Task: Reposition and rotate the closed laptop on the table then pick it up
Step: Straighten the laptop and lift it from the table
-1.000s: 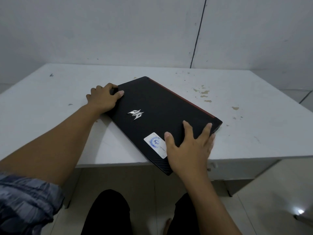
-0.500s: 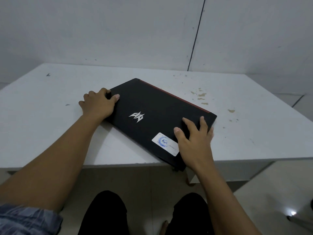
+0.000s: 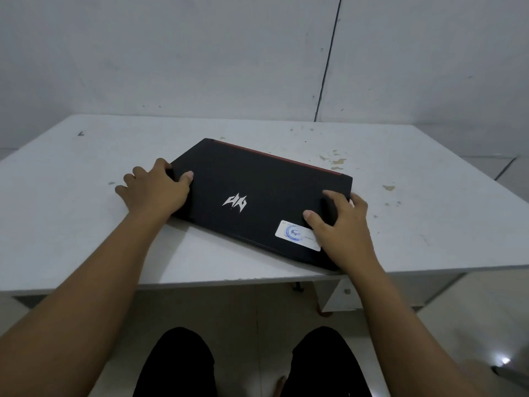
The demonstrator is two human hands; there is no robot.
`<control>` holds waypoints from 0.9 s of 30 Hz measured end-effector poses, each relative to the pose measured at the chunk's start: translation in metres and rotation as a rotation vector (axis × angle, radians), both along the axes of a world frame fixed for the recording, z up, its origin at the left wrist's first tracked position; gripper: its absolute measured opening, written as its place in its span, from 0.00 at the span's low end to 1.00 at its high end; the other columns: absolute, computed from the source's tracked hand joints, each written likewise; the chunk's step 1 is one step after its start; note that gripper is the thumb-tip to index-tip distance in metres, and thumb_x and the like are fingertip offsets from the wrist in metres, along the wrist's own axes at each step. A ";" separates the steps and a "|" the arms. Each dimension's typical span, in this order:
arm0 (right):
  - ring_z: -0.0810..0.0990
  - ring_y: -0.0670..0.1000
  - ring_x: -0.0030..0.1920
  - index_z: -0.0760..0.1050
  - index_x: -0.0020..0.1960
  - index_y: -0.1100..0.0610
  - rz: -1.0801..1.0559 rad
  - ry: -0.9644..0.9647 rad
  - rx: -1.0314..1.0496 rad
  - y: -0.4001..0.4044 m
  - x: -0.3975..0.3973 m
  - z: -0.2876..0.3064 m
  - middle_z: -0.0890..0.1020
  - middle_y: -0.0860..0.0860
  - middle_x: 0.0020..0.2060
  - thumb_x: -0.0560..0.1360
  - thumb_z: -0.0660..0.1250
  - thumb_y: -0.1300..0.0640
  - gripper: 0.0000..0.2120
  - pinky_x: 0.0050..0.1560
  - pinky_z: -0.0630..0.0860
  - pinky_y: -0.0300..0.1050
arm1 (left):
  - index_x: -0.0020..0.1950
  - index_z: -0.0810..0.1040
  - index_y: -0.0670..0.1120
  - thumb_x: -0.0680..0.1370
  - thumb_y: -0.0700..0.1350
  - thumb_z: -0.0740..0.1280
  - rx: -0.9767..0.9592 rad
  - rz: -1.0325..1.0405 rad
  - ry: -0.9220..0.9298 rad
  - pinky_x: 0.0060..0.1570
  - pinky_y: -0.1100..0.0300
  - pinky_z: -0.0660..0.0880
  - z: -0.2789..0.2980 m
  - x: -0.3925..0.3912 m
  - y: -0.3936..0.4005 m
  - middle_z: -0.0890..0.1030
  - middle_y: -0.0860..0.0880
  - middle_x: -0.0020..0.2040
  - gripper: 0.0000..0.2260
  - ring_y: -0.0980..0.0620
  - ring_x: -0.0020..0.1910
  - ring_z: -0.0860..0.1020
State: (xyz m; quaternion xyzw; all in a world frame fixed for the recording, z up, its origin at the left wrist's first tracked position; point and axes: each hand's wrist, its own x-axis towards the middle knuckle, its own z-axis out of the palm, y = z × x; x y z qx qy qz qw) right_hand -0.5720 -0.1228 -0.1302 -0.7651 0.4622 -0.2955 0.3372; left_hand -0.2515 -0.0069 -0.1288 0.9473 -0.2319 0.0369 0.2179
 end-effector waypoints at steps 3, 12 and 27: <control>0.65 0.55 0.76 0.66 0.76 0.40 -0.045 0.018 0.021 0.025 -0.002 -0.009 0.56 0.52 0.80 0.76 0.67 0.38 0.30 0.67 0.70 0.52 | 0.70 0.74 0.55 0.76 0.70 0.62 -0.040 -0.158 0.037 0.61 0.43 0.68 0.005 0.018 0.000 0.78 0.41 0.63 0.28 0.36 0.65 0.73; 0.56 0.56 0.80 0.64 0.77 0.39 -0.101 0.050 0.025 0.043 0.007 -0.006 0.56 0.54 0.81 0.79 0.56 0.33 0.28 0.74 0.63 0.60 | 0.66 0.74 0.53 0.78 0.68 0.57 0.034 -0.185 -0.031 0.59 0.44 0.67 0.001 0.026 -0.023 0.74 0.37 0.61 0.25 0.34 0.61 0.71; 0.63 0.58 0.77 0.68 0.75 0.37 -0.067 0.111 -0.043 0.028 -0.004 -0.011 0.61 0.54 0.78 0.82 0.51 0.40 0.22 0.71 0.66 0.60 | 0.70 0.74 0.53 0.78 0.69 0.58 -0.022 -0.096 -0.019 0.61 0.44 0.67 -0.001 0.006 0.002 0.74 0.36 0.62 0.28 0.34 0.63 0.71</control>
